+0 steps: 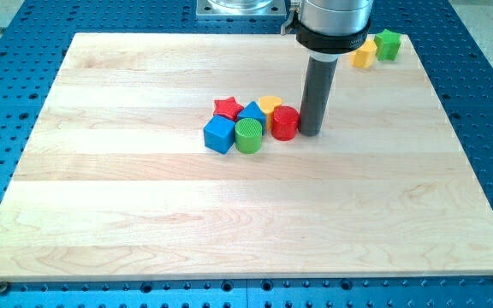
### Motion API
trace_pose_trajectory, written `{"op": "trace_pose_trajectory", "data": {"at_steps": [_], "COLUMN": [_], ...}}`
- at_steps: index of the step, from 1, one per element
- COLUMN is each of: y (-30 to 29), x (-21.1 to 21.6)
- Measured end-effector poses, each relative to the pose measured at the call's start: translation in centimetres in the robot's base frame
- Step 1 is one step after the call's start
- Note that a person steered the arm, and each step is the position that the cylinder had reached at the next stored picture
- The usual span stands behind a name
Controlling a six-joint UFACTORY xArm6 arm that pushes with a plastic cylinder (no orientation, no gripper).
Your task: Push the blue triangle left to the blue cube
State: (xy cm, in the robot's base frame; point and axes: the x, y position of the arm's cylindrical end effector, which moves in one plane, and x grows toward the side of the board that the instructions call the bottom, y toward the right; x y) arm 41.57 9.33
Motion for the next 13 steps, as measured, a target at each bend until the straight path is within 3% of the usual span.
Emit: {"op": "trace_pose_trajectory", "data": {"at_steps": [3,5,7,10,11,13], "y": [0.3,-6.4,-4.2,-10.5,-9.5,-15.0], "x": [2.3,2.3,-0.2,-1.9,-6.7,-8.9]}}
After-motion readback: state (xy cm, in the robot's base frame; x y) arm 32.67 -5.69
